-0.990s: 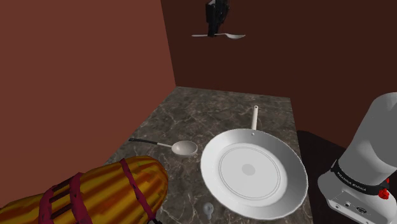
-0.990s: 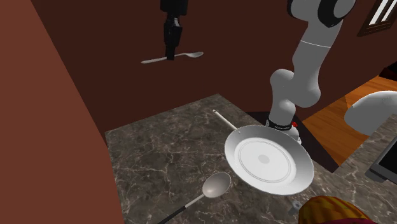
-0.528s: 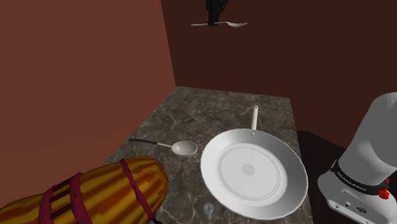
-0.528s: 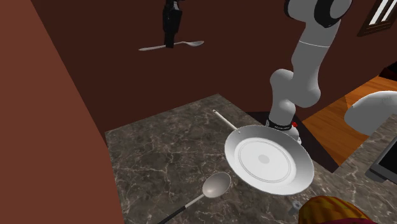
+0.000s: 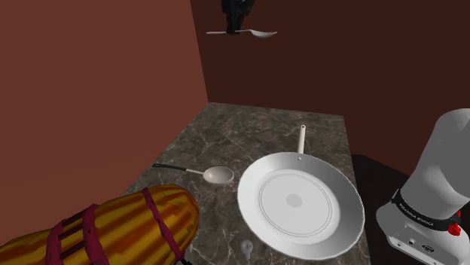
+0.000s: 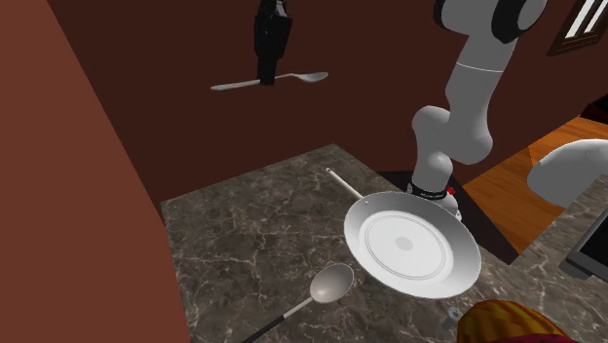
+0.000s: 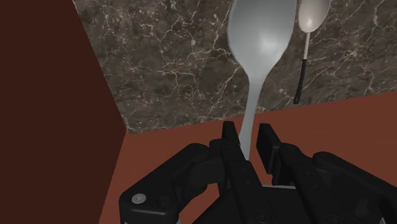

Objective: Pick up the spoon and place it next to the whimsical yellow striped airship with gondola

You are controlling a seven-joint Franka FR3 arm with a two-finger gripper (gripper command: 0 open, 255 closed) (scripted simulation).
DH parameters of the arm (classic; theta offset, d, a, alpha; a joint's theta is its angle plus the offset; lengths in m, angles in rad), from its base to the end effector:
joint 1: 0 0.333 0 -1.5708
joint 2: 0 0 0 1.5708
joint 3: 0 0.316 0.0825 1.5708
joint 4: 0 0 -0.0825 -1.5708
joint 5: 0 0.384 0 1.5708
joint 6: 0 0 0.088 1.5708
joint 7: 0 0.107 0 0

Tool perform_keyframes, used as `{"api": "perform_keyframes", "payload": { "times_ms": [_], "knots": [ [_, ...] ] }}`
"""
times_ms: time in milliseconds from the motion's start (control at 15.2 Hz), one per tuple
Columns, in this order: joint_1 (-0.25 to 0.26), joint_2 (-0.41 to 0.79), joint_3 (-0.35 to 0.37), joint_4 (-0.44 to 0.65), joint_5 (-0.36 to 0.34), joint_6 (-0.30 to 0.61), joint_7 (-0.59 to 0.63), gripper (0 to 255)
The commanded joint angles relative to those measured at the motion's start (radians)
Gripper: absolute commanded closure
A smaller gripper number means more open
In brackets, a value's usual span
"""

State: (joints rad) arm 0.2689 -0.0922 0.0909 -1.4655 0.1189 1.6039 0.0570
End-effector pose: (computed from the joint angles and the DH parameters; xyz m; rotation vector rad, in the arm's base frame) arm 0.4846 0.1988 0.7278 -2.9346 -0.4634 -0.3018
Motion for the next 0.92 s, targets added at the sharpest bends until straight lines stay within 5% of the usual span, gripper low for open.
{"api": "perform_keyframes", "payload": {
  "times_ms": [0,858],
  "knots": [
    [0.023,0.003,0.03,0.001,-0.01,0.009,0.053,255],
    [0.195,0.196,0.208,0.229,-0.136,-0.013,0.387,255]
  ]
}}
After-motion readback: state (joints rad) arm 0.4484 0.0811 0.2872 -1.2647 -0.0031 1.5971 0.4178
